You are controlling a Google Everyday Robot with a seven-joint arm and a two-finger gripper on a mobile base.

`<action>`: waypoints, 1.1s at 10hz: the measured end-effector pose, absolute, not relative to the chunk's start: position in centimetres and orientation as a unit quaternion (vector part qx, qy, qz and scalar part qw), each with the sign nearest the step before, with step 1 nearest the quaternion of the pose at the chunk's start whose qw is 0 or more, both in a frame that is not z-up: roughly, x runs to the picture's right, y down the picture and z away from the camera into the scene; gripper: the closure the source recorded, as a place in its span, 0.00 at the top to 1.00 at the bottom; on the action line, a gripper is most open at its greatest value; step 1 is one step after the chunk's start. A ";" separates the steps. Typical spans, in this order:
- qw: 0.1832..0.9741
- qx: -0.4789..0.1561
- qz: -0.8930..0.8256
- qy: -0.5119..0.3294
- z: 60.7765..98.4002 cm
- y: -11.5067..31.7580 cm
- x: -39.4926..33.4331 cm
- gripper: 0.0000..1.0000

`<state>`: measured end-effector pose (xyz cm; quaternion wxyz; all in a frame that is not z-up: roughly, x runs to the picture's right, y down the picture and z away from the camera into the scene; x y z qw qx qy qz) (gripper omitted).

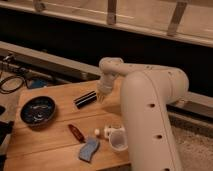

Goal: Push the eraser across the table

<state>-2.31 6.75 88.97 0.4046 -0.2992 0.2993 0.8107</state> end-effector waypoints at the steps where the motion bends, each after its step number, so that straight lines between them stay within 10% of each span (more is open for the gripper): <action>1: 0.408 -0.292 0.814 0.292 89.1 6.2 -2.5 0.02; 11: 0.411 -0.275 0.815 0.302 93.3 5.8 -4.7 0.02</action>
